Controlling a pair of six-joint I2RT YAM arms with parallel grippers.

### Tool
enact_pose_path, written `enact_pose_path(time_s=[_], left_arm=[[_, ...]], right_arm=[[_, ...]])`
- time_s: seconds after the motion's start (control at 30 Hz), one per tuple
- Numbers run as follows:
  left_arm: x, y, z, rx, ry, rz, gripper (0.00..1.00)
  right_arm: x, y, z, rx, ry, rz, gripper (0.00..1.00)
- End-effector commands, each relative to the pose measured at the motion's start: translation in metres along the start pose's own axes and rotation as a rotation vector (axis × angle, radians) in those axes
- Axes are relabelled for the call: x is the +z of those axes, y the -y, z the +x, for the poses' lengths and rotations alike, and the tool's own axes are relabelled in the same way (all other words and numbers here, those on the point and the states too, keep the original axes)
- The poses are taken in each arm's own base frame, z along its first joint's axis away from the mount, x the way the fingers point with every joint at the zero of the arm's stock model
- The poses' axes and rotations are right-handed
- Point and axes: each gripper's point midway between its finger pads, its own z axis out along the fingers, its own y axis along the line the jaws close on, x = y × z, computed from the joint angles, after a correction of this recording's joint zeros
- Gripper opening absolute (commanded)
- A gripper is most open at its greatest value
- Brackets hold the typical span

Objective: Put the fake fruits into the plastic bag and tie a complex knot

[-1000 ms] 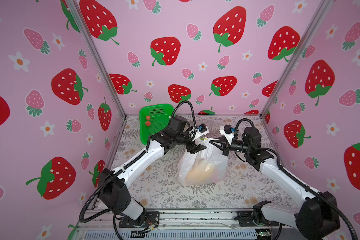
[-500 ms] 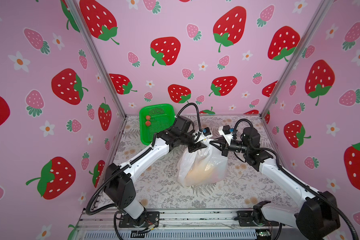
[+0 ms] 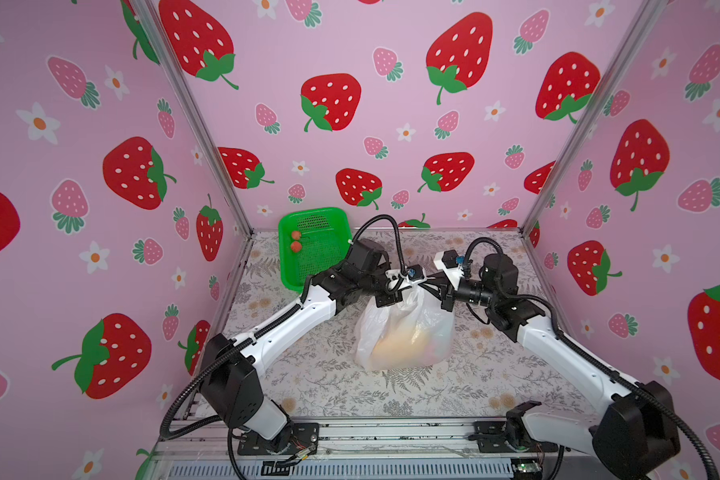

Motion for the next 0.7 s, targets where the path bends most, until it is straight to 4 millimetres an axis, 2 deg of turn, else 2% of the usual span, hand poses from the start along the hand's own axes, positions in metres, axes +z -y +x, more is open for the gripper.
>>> enact_pose_path(time_s=[0.0, 0.13, 0.37, 0.4, 0.67], left_arm=[[-0.010, -0.011, -0.021, 0.098, 0.070, -0.063, 0.00], [-0.010, -0.007, -0.023, 0.104, 0.085, -0.051, 0.00], [-0.010, -0.006, -0.024, 0.104, 0.094, -0.048, 0.00], [-0.010, -0.006, -0.023, 0.106, 0.089, -0.052, 0.00], [-0.012, -0.006, -0.024, 0.125, 0.076, -0.070, 0.00]], right_arm=[[-0.005, -0.002, -0.013, -0.108, 0.030, 0.009, 0.20], [-0.006, -0.007, -0.011, -0.146, 0.044, -0.010, 0.35], [-0.006, -0.014, -0.009, -0.177, 0.065, -0.036, 0.51], [-0.007, -0.014, -0.010, -0.178, 0.065, -0.037, 0.56], [-0.017, -0.014, -0.010, -0.224, 0.037, 0.016, 0.66]])
